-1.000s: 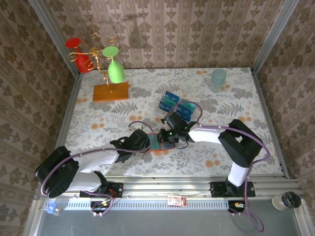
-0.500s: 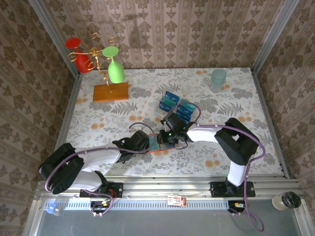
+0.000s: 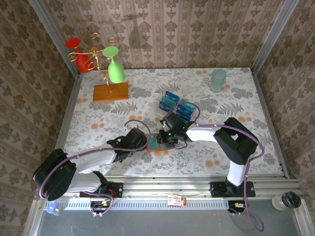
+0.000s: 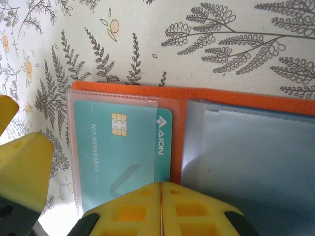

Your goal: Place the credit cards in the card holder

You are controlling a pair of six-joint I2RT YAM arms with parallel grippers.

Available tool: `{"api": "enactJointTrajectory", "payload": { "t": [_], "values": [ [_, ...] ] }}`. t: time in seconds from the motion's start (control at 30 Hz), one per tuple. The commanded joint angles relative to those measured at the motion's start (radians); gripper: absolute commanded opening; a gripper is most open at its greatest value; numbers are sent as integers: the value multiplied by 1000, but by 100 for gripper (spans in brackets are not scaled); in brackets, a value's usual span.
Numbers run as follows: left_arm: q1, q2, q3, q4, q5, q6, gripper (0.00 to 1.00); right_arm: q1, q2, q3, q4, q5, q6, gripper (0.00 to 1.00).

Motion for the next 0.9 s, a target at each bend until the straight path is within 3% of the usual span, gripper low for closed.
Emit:
{"api": "enactJointTrajectory", "payload": {
  "t": [0.0,0.37,0.87],
  "values": [
    [6,12,-15,-6,9,-4,75,0,23,26,-23,-10,2,8],
    [6,83,-19,37,34,-4,64,7,38,37,-28,-5,7,8],
    [4,119,-18,67,42,4,62,20,46,55,-30,-23,22,6]
  ]
}}
